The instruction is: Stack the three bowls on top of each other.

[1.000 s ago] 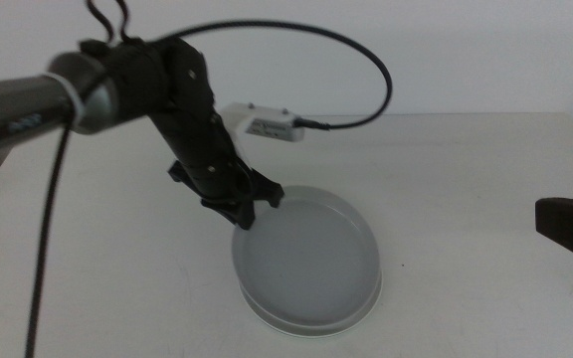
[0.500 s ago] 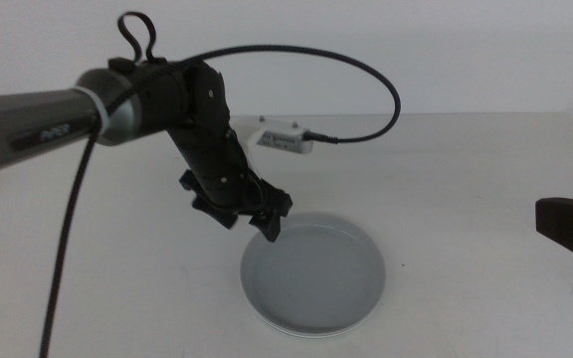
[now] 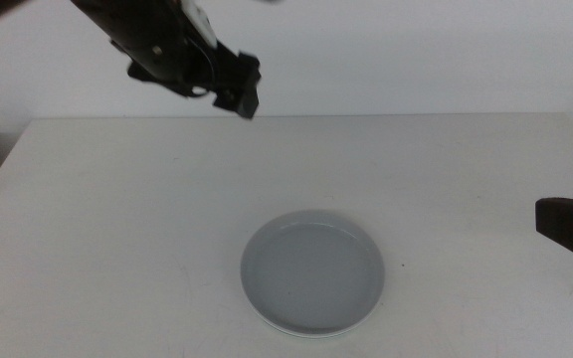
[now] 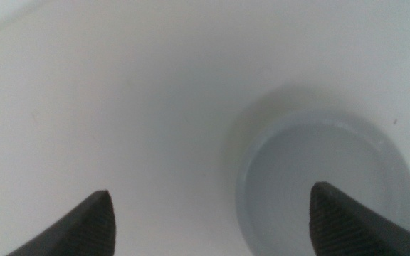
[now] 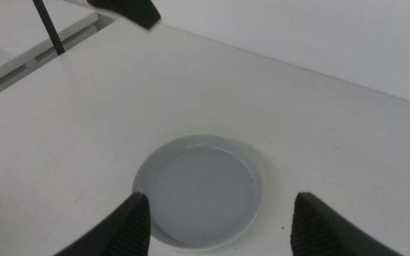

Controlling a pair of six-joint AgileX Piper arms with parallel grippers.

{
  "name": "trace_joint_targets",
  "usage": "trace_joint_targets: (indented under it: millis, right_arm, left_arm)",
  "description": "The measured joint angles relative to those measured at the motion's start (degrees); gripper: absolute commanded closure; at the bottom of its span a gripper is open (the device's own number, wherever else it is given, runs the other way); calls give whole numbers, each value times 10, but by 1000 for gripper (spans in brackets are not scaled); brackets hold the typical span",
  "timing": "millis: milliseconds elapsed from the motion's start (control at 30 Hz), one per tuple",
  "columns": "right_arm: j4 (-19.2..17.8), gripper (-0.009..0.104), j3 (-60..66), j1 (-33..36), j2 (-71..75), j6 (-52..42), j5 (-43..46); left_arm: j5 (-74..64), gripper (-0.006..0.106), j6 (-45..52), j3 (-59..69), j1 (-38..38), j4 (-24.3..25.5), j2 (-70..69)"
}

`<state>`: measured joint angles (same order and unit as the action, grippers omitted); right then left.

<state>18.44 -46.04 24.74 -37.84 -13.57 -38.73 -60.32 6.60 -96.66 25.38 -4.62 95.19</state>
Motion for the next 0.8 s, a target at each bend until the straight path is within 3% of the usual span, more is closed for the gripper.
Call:
trace_joint_targets:
  millis: [300,800]
  right_arm:
    - [0,44,0,0,0,0,0]
    - [0,44,0,0,0,1,17]
  left_arm:
    - [-3,-5,-20,-2,-4,67,-31]
    - [-36,-5,-58,-2,-100,75,-88]
